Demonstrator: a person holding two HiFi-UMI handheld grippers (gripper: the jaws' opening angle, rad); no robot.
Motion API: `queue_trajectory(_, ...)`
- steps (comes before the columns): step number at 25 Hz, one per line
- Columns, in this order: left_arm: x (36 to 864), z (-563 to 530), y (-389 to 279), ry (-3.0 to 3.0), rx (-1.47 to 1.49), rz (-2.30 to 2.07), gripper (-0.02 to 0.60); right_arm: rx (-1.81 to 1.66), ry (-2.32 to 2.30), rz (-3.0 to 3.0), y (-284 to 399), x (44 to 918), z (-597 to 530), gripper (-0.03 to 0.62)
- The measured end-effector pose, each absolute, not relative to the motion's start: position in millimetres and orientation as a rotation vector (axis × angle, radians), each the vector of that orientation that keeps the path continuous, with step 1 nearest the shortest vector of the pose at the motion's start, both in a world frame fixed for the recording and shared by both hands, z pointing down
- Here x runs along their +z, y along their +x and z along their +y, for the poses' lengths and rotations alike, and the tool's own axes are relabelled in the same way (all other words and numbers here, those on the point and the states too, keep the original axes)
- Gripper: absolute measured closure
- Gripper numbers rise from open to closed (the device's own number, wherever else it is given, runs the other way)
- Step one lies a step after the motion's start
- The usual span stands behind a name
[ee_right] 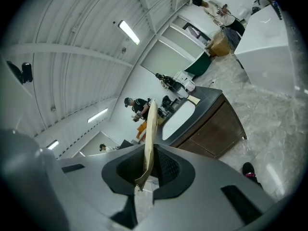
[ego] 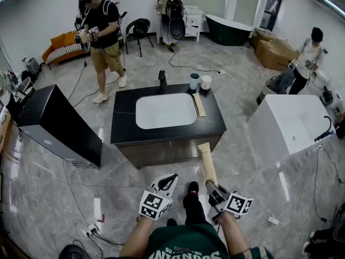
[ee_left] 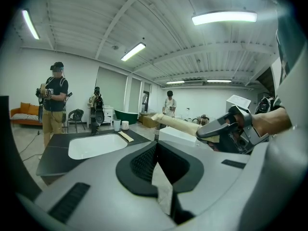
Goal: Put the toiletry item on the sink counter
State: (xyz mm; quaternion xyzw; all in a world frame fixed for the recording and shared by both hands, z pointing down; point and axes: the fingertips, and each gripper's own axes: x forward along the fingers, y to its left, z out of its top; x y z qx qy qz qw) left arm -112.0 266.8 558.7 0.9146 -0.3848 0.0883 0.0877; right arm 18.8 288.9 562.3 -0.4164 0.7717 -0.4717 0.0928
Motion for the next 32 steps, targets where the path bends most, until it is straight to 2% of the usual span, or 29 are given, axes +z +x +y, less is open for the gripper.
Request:
queue_trajectory(13, 545, 72, -59, 2.712, 0.298, -1.162, 0.571, -1.458, -1.080, 2.237, 58, 551, 95, 0.534)
queue_trajectory(18, 540, 3, -31, 2.709, 0.291, -1.184, 0.571, -1.447, -1.158, 2.322, 86, 557, 28, 0.534)
queue_trajectory(32, 541, -71, 3, 2.694, 0.331, -1.175, 0.571, -1.576, -0.992, 2.235, 100, 565, -48, 0.534)
